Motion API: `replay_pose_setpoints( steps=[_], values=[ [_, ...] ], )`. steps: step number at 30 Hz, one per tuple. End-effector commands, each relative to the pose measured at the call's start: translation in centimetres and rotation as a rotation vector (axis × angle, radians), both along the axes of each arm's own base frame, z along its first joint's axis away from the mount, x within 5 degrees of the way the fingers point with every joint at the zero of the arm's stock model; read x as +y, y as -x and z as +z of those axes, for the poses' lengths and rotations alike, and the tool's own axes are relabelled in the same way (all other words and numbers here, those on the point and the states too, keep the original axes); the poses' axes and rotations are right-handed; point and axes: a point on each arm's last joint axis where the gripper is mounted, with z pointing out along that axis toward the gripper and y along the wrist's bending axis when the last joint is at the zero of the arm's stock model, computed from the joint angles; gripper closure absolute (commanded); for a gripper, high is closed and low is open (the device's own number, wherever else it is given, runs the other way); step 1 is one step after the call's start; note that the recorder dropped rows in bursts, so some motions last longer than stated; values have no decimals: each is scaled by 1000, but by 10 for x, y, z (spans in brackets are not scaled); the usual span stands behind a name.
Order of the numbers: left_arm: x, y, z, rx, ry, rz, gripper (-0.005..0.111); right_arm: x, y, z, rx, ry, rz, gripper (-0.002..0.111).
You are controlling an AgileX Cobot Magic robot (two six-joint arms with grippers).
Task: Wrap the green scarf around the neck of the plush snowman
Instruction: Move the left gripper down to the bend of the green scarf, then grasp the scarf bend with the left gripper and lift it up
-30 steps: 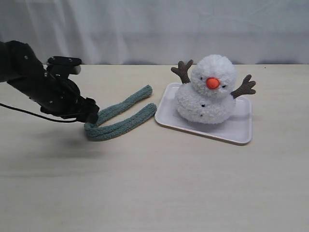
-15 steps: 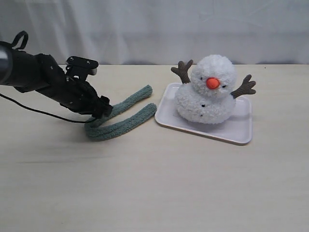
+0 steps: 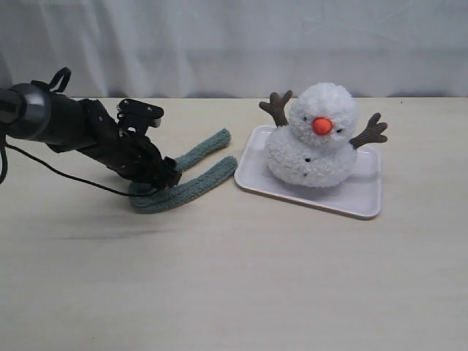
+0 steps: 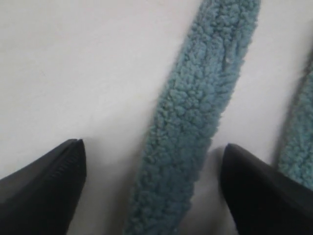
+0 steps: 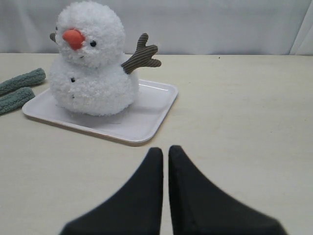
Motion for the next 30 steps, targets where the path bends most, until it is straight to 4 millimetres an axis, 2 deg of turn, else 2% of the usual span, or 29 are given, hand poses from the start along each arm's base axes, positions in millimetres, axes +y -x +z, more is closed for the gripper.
replay_pose_setpoints(
  steps=[1,6,7,8,9,12,14,19,23,24,30],
  values=[
    [-2,1,-5,12,2,1,47,0,0,0,-7,-4,-4,104],
    [-3,5,-6,54,-4,-28,74,0,0,0,-7,-4,-4,104],
    [-3,8,-7,74,-14,-61,87,0,0,0,-7,-4,-4,104],
    [-3,9,-8,82,-16,-70,93,0,0,0,-7,-4,-4,104],
    [-4,11,-8,101,-19,-89,106,0,0,0,-7,-4,-4,104],
    [-4,12,-4,114,-16,-102,107,0,0,0,-7,-4,-4,104],
    [-5,13,8,100,-7,-107,107,0,0,0,-7,-4,-4,104],
    [-5,16,62,13,30,-122,107,0,0,0,-7,-4,-4,104],
    [-7,27,112,-71,71,-140,107,0,0,0,-7,-4,-4,104],
    [-12,32,126,-98,80,-158,107,0,0,0,-7,-4,-4,104],
    [-47,60,168,-216,111,-264,107,0,0,0,-7,-4,-4,104]
  ],
)
